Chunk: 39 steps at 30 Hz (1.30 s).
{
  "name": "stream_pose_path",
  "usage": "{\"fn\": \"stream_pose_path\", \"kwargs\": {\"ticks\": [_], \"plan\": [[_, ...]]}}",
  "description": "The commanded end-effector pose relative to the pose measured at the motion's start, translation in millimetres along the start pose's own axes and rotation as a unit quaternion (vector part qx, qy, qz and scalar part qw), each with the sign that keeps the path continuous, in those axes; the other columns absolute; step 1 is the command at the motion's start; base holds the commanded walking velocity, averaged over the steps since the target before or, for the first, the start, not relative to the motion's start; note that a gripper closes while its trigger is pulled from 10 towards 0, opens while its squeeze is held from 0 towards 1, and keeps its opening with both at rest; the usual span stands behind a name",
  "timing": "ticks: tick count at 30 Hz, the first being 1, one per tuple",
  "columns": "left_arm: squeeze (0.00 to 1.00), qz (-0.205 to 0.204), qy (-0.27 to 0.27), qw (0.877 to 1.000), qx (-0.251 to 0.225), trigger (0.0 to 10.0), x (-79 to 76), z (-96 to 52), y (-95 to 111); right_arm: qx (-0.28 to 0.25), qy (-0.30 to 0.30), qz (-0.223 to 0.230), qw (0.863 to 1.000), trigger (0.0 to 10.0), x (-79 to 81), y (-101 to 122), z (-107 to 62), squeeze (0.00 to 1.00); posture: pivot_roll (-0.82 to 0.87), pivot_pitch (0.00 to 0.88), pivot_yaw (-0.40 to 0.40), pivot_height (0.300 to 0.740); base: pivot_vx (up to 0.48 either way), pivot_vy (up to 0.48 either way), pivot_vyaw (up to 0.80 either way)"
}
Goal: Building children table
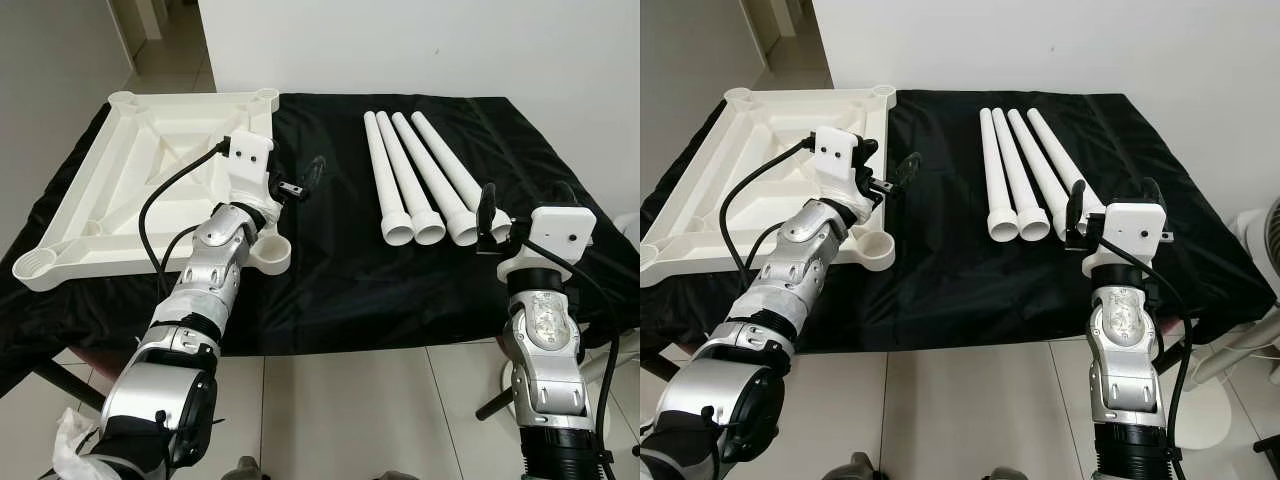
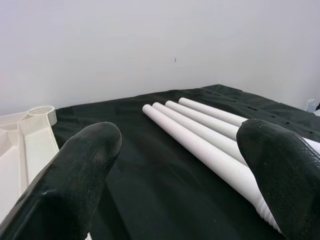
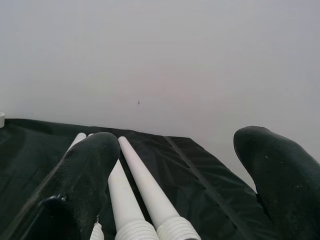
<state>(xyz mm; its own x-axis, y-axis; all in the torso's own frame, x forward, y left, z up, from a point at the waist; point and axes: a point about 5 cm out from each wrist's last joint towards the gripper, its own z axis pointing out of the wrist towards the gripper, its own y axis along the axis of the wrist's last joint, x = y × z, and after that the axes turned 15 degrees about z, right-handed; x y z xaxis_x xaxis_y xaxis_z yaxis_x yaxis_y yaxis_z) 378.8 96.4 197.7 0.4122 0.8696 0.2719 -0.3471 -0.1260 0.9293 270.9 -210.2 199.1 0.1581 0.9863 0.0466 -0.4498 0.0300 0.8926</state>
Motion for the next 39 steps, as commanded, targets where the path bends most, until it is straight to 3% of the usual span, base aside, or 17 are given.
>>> {"fn": "stream_pose_path", "kwargs": {"ticks": [1, 17, 22, 24, 39], "plan": [[0.00, 0.000, 0.002, 1.000, -0.001, 10.0, 3.1, 0.8, 0, 0.004, 0.000, -0.001, 1.000, 10.0, 0.2, -1, 0.5, 0.00, -0.06, 0.000, 0.074, 0.740, 0.000, 0.000, 0.00], [0.00, -0.001, 0.011, 1.000, 0.019, 10.0, 8.9, -0.5, -8, -0.013, 0.006, -0.010, 1.000, 10.0, 8.8, 4, 7.3, 0.00, -0.14, 0.000, 0.144, 0.740, 0.000, 0.000, 0.00], [0.00, 0.000, 0.002, 1.000, 0.011, 10.0, 5.9, 2.6, -5, -0.012, 0.001, -0.008, 1.000, 10.0, 5.8, 3, 9.1, 0.00, -0.10, 0.000, 0.122, 0.740, 0.000, 0.000, 0.00], [0.00, 0.011, -0.009, 1.000, -0.002, 10.0, 2.9, 5.7, 0, -0.008, 0.001, -0.004, 1.000, 10.0, 5.0, 1, 11.7, 0.00, -0.06, 0.000, 0.077, 0.740, 0.000, 0.000, 0.00], [0.00, 0.012, -0.003, 1.000, -0.011, 10.0, 5.2, 3.1, 1, 0.005, 0.009, 0.010, 1.000, 10.0, 10.0, -6, 13.8, 0.00, -0.02, 0.000, 0.044, 0.740, 0.000, 0.000, 0.00]]}}
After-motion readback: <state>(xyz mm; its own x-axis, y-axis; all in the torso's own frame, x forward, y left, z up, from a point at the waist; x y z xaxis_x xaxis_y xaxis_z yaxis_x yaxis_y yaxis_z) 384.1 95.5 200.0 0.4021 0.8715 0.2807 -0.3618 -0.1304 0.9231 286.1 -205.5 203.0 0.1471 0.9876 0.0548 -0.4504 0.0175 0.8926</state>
